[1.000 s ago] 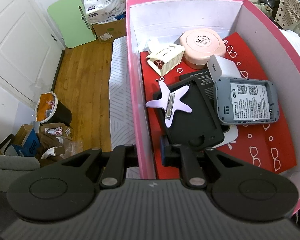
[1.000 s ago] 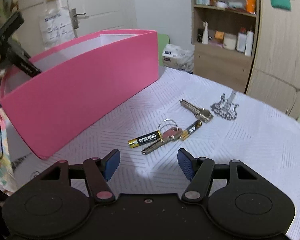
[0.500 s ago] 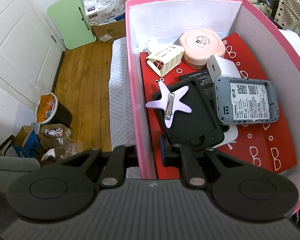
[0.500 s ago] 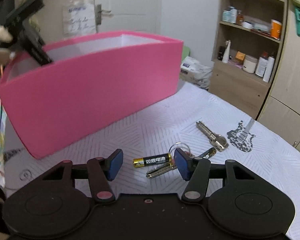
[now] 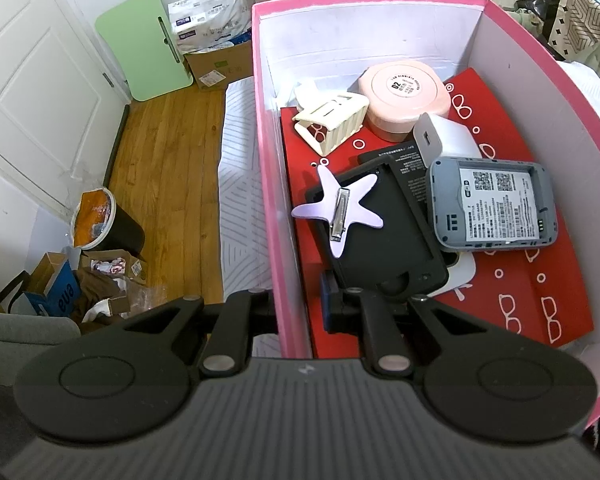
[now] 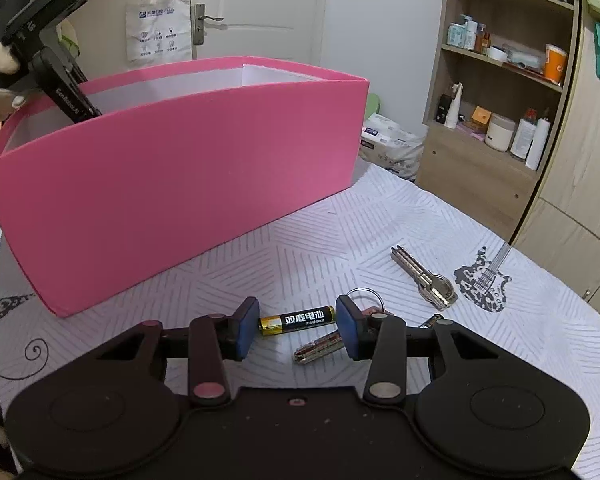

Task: Organize rigid objects
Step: 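Grasp the gold AA battery on the bed with the right gripper, then carry the gold battery into the box and release it on the router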

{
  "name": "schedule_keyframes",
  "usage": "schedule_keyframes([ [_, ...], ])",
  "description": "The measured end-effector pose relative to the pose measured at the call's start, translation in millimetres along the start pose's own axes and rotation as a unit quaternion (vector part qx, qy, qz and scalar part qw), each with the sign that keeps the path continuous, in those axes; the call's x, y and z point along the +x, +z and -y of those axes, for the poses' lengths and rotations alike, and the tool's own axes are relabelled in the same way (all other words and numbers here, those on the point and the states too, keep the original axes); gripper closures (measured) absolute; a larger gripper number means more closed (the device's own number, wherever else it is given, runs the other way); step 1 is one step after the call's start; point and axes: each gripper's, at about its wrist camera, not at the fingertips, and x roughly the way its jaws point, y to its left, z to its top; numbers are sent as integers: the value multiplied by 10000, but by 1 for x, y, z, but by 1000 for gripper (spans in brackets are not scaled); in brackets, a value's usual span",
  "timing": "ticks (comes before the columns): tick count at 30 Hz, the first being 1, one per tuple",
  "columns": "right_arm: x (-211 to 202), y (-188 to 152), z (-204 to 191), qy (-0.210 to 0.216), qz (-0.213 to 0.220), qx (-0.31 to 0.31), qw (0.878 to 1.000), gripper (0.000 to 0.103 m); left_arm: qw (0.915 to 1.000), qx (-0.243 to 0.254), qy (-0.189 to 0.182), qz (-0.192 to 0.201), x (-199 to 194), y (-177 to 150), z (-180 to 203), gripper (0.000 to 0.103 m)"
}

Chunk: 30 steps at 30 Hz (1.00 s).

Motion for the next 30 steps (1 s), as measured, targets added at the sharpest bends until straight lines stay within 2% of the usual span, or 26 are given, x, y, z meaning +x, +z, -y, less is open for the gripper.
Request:
schedule_keyframes([
  [4,2,0,4,96,70,124,9999,55,10000,-15,-2,25,0,0,0,90],
  [12,1,0,-10,-234,39,523,9984,56,10000,-29,-17,65,-1,-2,-2,90],
  [16,-5,4,-11,-239,105,644,9976,56,10000,-19,-30,67,-1,-2,-2,90],
  [19,-17,10,-15,-304,301,579,9974,56,10000,-13,-14,54,-1,-2,-1,90],
  [26,-58,48,-16,-224,1100,533,9923,56,9999,-70,-61,129,-3,-4,-4,90],
  [30,-75,73,-27,150,1529,340,9875,56,9999,-45,-45,126,-4,-4,-3,90],
])
